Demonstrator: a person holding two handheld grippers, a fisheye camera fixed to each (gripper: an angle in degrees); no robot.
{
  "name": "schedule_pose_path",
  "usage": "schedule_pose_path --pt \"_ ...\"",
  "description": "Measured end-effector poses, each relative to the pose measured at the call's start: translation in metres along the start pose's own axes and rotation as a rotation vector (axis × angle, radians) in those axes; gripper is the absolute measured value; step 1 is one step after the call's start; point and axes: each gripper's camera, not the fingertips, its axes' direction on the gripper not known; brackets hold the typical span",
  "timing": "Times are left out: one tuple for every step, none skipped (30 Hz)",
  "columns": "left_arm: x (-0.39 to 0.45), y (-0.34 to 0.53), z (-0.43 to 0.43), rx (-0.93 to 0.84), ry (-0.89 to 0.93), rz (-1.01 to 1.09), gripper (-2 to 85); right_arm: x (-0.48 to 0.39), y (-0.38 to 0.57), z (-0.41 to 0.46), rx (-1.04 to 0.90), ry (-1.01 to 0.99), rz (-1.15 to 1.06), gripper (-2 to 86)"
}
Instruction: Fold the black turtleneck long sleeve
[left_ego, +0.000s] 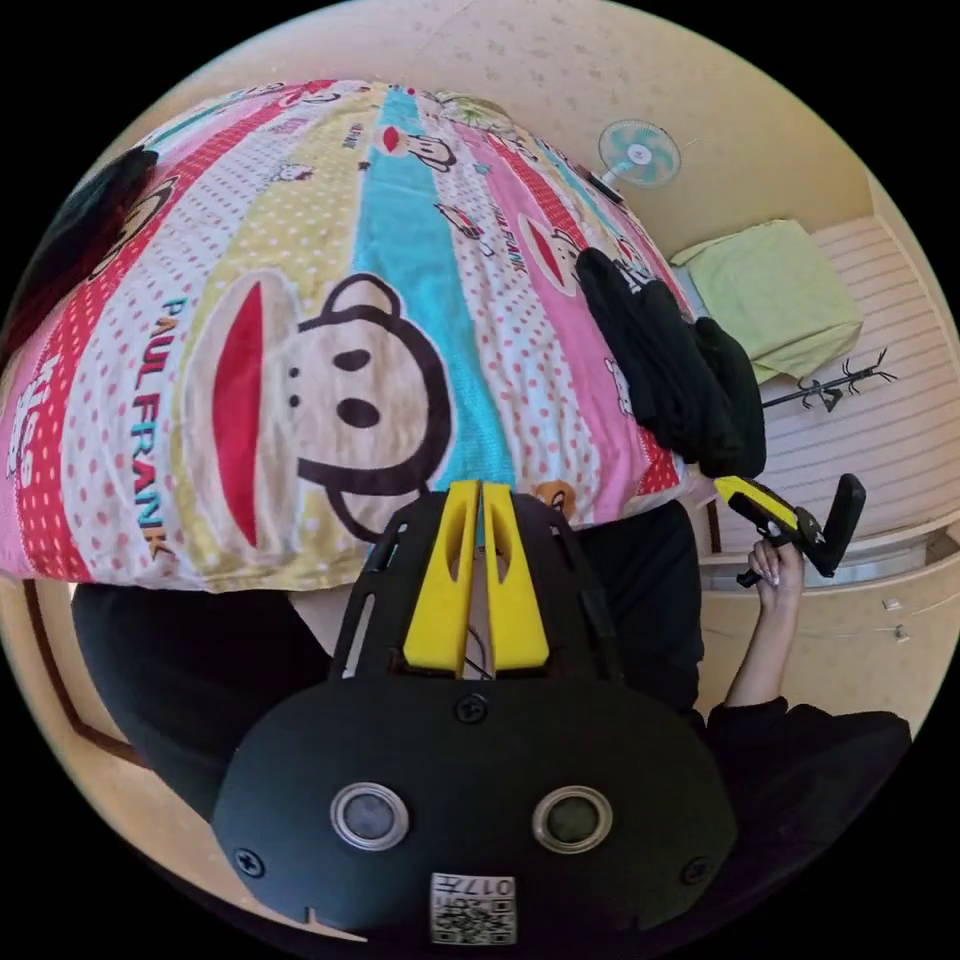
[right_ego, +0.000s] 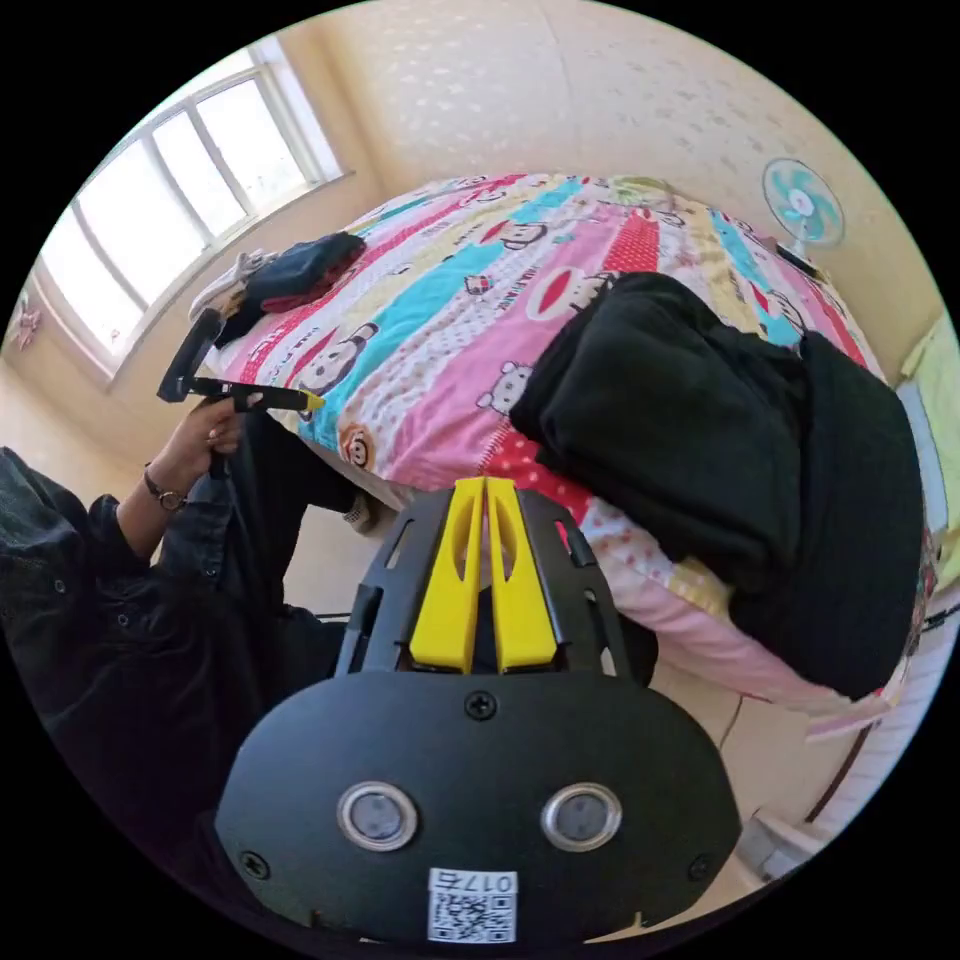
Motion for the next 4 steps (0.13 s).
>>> schedule_pose_path --pt "-0.007 -0.004 -0.008 0.035 -0.025 -0.016 -0.7 -0.021 -0.048 0.015 -0.026 -0.017 -0.096 0.7" --pt "-0.010 -0.005 -0.010 0.049 -0.034 -0.021 -0.7 -0.033 -0.073 0.024 -0.056 -0.028 -0.141 0.6" --pt "-0.013 -0.008 -0.013 0.068 -0.046 -0.023 -0.7 -0.061 -0.122 0.049 -0.127 -0.048 -0.233 0.6" --pt "-0.016 -0.011 -0.013 0.077 -0.063 -0.018 -0.6 -0.089 -0.166 0.077 -0.177 -0.056 -0.312 0.5"
